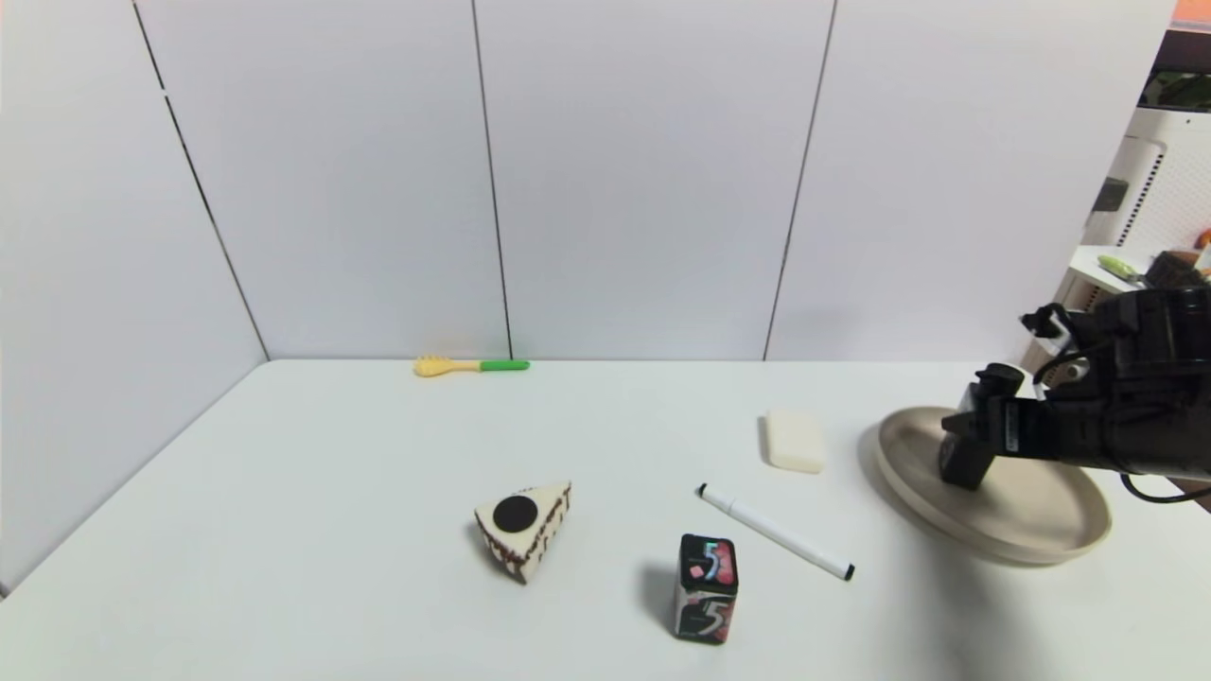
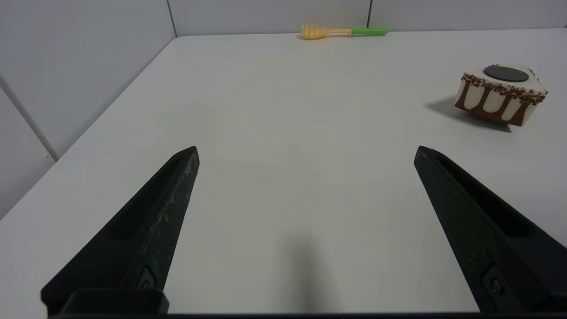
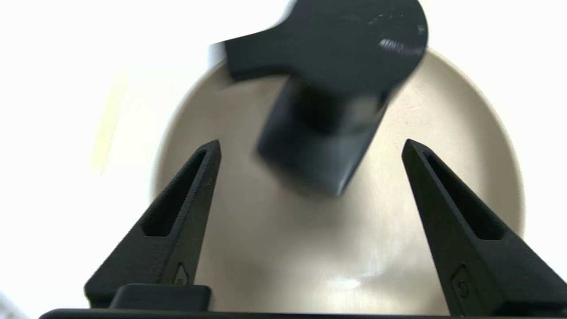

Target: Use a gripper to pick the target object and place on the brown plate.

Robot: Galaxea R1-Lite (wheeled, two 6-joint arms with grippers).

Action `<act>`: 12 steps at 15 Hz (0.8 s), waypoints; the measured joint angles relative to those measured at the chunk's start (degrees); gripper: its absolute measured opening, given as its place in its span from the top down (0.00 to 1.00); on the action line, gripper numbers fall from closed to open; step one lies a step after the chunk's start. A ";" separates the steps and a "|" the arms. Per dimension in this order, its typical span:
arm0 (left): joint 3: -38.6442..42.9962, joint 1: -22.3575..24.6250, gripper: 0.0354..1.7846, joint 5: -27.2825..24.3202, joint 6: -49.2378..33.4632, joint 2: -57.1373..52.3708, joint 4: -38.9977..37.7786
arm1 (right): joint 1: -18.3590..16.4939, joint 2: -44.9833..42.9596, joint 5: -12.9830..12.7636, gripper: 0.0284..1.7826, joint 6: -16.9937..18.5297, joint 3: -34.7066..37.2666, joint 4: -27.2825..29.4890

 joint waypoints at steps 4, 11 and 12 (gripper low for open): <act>0.00 0.00 0.02 0.02 0.02 0.00 0.00 | 0.49 -15.79 -0.02 0.13 -1.04 4.66 6.90; 0.00 0.00 0.02 0.02 0.02 0.00 0.00 | 1.27 -59.65 -1.38 0.08 -2.94 23.50 12.87; 0.00 0.00 0.02 0.02 0.02 0.00 0.00 | 1.27 -65.99 -2.22 0.07 -3.25 27.65 11.62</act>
